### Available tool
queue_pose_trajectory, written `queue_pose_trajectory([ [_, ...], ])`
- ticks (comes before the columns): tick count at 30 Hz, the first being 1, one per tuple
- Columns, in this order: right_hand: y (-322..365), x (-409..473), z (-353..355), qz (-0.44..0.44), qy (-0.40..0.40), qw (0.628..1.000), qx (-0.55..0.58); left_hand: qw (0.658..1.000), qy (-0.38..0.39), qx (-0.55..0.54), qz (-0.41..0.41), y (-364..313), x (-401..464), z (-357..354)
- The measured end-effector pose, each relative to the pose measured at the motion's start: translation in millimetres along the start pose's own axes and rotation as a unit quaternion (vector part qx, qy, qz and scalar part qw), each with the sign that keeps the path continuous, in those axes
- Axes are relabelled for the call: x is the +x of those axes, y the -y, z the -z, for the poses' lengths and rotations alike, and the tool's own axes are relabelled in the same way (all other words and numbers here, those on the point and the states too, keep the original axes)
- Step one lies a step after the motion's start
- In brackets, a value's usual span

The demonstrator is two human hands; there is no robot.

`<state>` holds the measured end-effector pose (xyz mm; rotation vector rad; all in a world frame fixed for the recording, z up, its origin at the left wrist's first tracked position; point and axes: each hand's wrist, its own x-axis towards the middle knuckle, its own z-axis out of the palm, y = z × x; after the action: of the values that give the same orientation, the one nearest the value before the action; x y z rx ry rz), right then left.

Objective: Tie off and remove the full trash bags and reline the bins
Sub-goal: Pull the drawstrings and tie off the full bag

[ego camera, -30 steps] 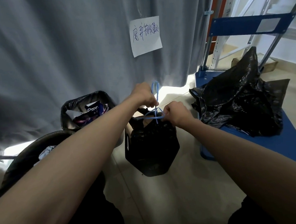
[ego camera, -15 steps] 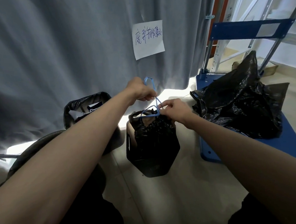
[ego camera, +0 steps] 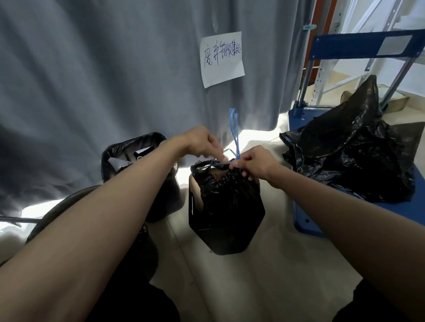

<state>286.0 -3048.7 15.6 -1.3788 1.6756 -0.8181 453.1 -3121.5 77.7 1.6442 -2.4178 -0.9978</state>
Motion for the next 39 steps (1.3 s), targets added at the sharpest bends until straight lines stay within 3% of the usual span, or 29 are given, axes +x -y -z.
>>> queue_pose_trajectory([
  [3, -1.3, -0.3, 3.4, 0.003, -0.006, 1.0, -0.002, 0.987, -0.008, 0.159, 0.004, 7.9, 3.0, -15.5],
  [9, -3.5, 0.2, 7.6, 0.007, -0.016, 1.0, 0.01, 0.982, -0.095, 0.16, -0.013, 13.2, 8.5, -32.7],
  [16, -8.4, 0.1, 11.5, 0.013, -0.004, 1.0, -0.012, 0.984, -0.154, 0.087, -0.002, 3.2, 12.8, -14.8],
  [24, -10.0, -1.6, 8.3, -0.001, 0.014, 0.999, -0.051, 0.964, -0.216, -0.15, -0.039, -1.1, 0.9, 29.1],
  [30, 1.9, 3.2, 6.1, 0.06, -0.093, 0.993, 0.046, 0.973, -0.166, -0.142, -0.082, -2.7, -5.8, 25.6],
  [39, 8.9, 10.7, -11.6, -0.008, -0.076, 0.978, 0.194, 0.983, -0.098, -0.078, -0.133, -19.8, -12.5, 15.9],
])
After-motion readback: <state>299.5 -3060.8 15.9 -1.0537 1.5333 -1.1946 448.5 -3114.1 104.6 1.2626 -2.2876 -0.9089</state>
